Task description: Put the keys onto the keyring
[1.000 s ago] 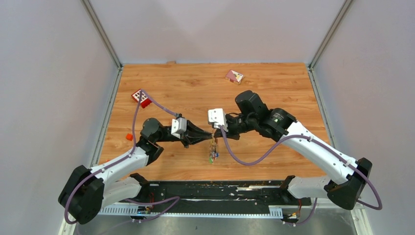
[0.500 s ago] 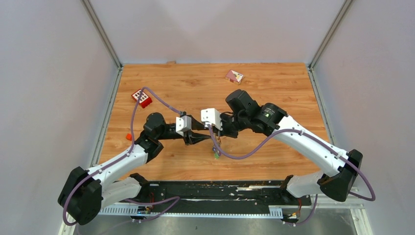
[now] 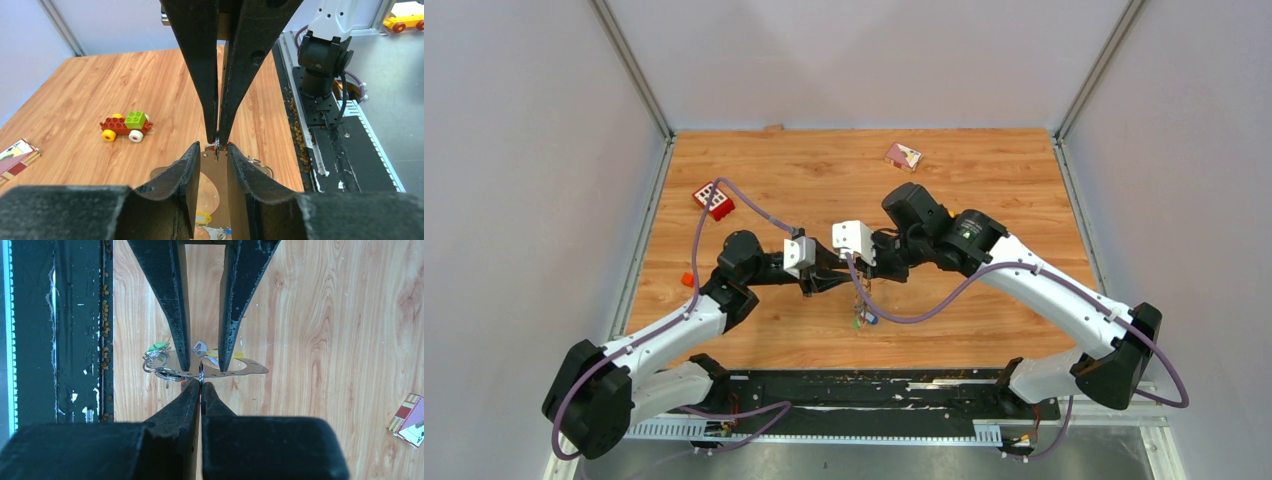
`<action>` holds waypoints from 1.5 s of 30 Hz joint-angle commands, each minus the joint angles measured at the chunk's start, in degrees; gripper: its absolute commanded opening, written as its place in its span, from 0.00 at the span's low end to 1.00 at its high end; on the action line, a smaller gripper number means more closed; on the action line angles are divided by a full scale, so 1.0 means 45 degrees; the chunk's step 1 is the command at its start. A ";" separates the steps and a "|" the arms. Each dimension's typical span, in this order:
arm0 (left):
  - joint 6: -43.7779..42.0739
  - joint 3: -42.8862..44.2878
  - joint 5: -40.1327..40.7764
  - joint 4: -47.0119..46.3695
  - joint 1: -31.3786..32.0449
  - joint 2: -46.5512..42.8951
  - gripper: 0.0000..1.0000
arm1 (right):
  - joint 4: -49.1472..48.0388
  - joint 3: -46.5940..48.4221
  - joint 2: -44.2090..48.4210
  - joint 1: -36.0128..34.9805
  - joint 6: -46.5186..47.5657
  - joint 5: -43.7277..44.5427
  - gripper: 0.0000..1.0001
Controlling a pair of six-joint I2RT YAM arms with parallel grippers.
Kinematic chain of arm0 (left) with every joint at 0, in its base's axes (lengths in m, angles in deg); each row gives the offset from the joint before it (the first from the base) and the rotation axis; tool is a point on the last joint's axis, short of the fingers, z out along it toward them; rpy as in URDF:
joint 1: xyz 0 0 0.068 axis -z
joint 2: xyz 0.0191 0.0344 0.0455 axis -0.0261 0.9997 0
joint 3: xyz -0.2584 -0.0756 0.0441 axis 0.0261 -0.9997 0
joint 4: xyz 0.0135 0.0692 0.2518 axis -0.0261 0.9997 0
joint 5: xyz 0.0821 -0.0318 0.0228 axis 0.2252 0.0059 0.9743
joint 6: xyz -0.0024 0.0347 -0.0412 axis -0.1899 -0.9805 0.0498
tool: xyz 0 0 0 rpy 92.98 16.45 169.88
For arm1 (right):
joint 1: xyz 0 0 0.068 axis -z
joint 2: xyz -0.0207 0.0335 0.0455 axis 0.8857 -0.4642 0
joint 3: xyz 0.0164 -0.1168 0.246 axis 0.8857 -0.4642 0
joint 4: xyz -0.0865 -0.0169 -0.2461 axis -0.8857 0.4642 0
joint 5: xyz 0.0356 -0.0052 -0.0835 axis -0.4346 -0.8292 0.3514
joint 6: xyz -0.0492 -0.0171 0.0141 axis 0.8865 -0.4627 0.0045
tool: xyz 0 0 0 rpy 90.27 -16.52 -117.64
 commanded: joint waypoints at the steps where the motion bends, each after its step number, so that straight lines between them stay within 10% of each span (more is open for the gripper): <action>1: 0.0104 0.0364 -0.0044 -0.0528 0.0085 0.0052 0.32 | -0.0587 0.0687 -0.0043 -0.0074 -0.0203 -0.0087 0.00; 45: 0.0104 0.0553 -0.0085 -0.0362 0.0159 0.0428 0.13 | -0.0625 0.0656 -0.0084 -0.0112 -0.0254 -0.0248 0.00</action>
